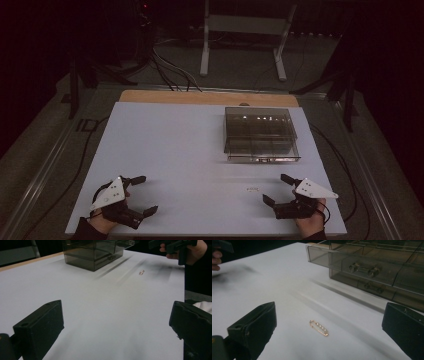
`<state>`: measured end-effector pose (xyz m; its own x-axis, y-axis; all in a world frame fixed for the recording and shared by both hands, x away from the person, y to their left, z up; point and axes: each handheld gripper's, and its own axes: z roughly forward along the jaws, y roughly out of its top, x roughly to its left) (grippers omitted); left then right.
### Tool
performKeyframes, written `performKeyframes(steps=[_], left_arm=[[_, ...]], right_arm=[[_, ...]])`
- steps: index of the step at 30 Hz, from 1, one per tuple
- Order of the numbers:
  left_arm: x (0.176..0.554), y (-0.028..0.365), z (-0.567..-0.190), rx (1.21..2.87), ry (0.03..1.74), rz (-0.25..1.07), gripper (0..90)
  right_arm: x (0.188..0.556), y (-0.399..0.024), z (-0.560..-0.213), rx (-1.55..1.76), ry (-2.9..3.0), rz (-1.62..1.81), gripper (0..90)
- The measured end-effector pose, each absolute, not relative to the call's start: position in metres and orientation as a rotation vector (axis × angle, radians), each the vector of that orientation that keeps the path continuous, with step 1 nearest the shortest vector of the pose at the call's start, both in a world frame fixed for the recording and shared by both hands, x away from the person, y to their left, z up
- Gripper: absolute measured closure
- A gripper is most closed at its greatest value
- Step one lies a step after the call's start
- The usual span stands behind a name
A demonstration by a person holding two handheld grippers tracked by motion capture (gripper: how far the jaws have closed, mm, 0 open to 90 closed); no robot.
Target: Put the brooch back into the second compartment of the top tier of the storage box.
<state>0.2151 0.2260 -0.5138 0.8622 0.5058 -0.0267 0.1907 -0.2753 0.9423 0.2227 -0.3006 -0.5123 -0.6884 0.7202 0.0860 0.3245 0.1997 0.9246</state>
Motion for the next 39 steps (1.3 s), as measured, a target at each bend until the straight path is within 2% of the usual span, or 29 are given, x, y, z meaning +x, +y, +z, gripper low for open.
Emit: performKeyframes(steps=[10,26,39], left_arm=[[0.216,0.229,-0.515,1.819,0.549,0.338,0.5],[0.216,0.230,-0.514,1.809,0.554,0.322,0.5],[0.216,0.230,-0.513,1.790,0.571,0.316,0.6]], right_arm=[[0.221,-0.301,-0.509,0.965,2.094,1.460,0.0],[0.217,-0.304,-0.480,0.959,2.024,1.511,0.0],[0.229,-0.300,-0.467,0.919,2.088,1.552,0.0]])
